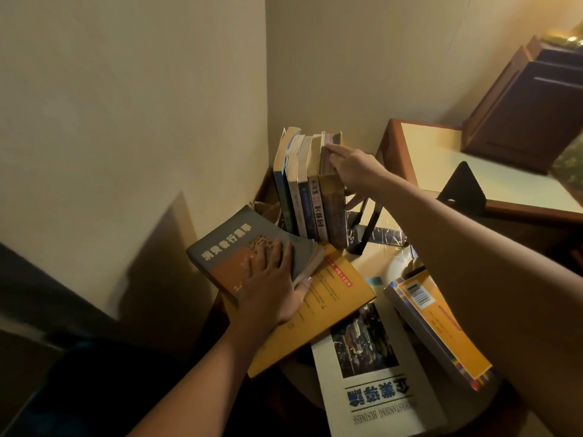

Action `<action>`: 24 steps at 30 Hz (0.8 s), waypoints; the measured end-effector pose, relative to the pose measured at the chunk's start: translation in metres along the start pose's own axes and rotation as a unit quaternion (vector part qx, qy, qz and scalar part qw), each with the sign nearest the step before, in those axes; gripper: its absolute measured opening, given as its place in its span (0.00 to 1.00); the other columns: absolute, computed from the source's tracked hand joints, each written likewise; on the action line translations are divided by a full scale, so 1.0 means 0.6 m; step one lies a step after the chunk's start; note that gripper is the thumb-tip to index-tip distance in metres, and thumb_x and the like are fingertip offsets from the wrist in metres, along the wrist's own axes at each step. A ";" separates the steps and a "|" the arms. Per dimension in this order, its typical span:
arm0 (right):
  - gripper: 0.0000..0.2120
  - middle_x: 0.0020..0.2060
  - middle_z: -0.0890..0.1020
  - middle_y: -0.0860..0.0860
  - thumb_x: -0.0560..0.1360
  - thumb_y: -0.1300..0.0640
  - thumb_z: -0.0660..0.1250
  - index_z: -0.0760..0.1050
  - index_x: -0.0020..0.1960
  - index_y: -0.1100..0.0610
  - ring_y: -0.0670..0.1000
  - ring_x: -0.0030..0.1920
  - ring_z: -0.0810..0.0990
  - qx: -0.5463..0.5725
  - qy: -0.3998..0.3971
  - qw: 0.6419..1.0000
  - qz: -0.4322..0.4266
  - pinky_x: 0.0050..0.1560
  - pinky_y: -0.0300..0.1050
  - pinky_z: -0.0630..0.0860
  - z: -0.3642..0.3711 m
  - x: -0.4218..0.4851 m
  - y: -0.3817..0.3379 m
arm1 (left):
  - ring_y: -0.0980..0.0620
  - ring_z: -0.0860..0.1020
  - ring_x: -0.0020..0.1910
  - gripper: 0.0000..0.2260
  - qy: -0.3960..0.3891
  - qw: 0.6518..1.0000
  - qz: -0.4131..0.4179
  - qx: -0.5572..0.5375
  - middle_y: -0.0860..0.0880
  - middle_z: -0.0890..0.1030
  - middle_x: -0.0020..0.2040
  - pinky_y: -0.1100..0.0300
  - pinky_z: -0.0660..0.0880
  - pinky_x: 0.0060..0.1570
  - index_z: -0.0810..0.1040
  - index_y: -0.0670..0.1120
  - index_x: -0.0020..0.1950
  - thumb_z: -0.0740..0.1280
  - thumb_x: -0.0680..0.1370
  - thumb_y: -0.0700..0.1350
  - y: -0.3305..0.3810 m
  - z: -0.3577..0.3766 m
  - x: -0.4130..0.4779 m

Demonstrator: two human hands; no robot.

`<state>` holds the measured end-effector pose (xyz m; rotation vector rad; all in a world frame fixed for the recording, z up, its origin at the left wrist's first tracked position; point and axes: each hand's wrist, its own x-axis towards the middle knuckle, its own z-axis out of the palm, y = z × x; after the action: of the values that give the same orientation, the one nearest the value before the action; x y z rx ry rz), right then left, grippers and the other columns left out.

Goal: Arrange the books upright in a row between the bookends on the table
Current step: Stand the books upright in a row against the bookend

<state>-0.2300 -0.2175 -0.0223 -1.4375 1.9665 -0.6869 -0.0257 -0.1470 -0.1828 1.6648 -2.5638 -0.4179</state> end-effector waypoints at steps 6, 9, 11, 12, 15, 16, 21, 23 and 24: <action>0.25 0.71 0.73 0.60 0.84 0.39 0.51 0.57 0.80 0.42 0.58 0.62 0.79 -0.045 0.047 0.997 -0.045 0.55 0.48 0.79 0.009 -0.019 0.027 | 0.43 0.41 0.80 0.37 0.003 1.000 0.004 0.000 0.47 0.43 0.82 0.40 0.42 0.77 0.39 0.53 0.81 0.47 0.79 0.70 -0.003 0.004 0.000; 0.30 0.74 0.69 0.60 0.84 0.39 0.51 0.47 0.82 0.43 0.59 0.67 0.75 -0.082 0.005 0.994 -0.070 0.60 0.51 0.76 -0.005 -0.042 0.038 | 0.45 0.41 0.81 0.38 0.009 0.999 0.001 -0.035 0.48 0.45 0.82 0.42 0.40 0.77 0.43 0.52 0.82 0.41 0.78 0.71 0.000 0.000 -0.002; 0.30 0.74 0.70 0.60 0.84 0.42 0.55 0.47 0.82 0.45 0.58 0.64 0.78 -0.101 0.021 0.990 -0.101 0.59 0.52 0.78 -0.017 -0.061 0.047 | 0.47 0.42 0.81 0.38 0.008 0.996 0.001 -0.084 0.49 0.47 0.82 0.44 0.38 0.76 0.47 0.51 0.82 0.40 0.78 0.72 0.001 -0.008 -0.007; 0.31 0.73 0.71 0.58 0.84 0.44 0.58 0.48 0.82 0.46 0.57 0.61 0.79 -0.106 0.035 0.987 -0.112 0.56 0.51 0.78 -0.020 -0.072 0.053 | 0.48 0.43 0.81 0.37 0.015 0.994 0.003 -0.110 0.49 0.50 0.82 0.45 0.39 0.77 0.51 0.51 0.82 0.42 0.79 0.71 0.000 -0.015 -0.012; 0.35 0.72 0.73 0.57 0.81 0.49 0.64 0.50 0.82 0.48 0.57 0.62 0.80 -0.110 0.062 0.982 -0.139 0.59 0.55 0.79 -0.011 -0.106 0.072 | 0.47 0.56 0.79 0.31 0.081 0.984 0.014 -0.158 0.47 0.65 0.78 0.43 0.47 0.76 0.67 0.48 0.76 0.48 0.82 0.66 -0.014 -0.025 -0.033; 0.35 0.71 0.74 0.57 0.81 0.50 0.66 0.51 0.82 0.49 0.58 0.61 0.81 -0.114 0.070 0.980 -0.149 0.59 0.56 0.79 -0.001 -0.117 0.079 | 0.46 0.60 0.78 0.31 0.091 0.984 0.009 -0.152 0.46 0.68 0.77 0.43 0.50 0.76 0.70 0.48 0.74 0.49 0.81 0.66 -0.023 -0.026 -0.039; 0.28 0.66 0.79 0.57 0.81 0.54 0.64 0.60 0.79 0.54 0.56 0.55 0.83 -0.091 0.069 0.978 -0.173 0.56 0.49 0.81 0.085 -0.170 0.098 | 0.40 0.52 0.79 0.34 0.073 0.979 -0.130 -0.139 0.42 0.63 0.78 0.40 0.51 0.76 0.67 0.48 0.75 0.59 0.77 0.69 -0.082 -0.023 -0.056; 0.27 0.74 0.71 0.53 0.82 0.52 0.63 0.60 0.79 0.50 0.57 0.69 0.74 -0.103 0.028 0.980 -0.170 0.68 0.57 0.74 0.127 -0.183 0.096 | 0.37 0.50 0.79 0.32 0.069 0.956 -0.199 -0.206 0.41 0.56 0.80 0.40 0.52 0.76 0.64 0.48 0.77 0.63 0.78 0.64 -0.093 -0.026 -0.069; 0.27 0.77 0.66 0.52 0.83 0.50 0.61 0.60 0.80 0.47 0.58 0.74 0.68 -0.127 0.006 0.979 -0.161 0.72 0.59 0.68 0.144 -0.186 0.095 | 0.37 0.54 0.78 0.32 0.062 0.934 -0.227 -0.269 0.41 0.56 0.80 0.41 0.57 0.75 0.63 0.49 0.78 0.64 0.79 0.62 -0.095 -0.027 -0.073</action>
<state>-0.1780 -0.0996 -0.1033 -1.9394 1.9015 -0.5968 0.0465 -0.1322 -0.1772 1.9462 -1.7264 -0.9067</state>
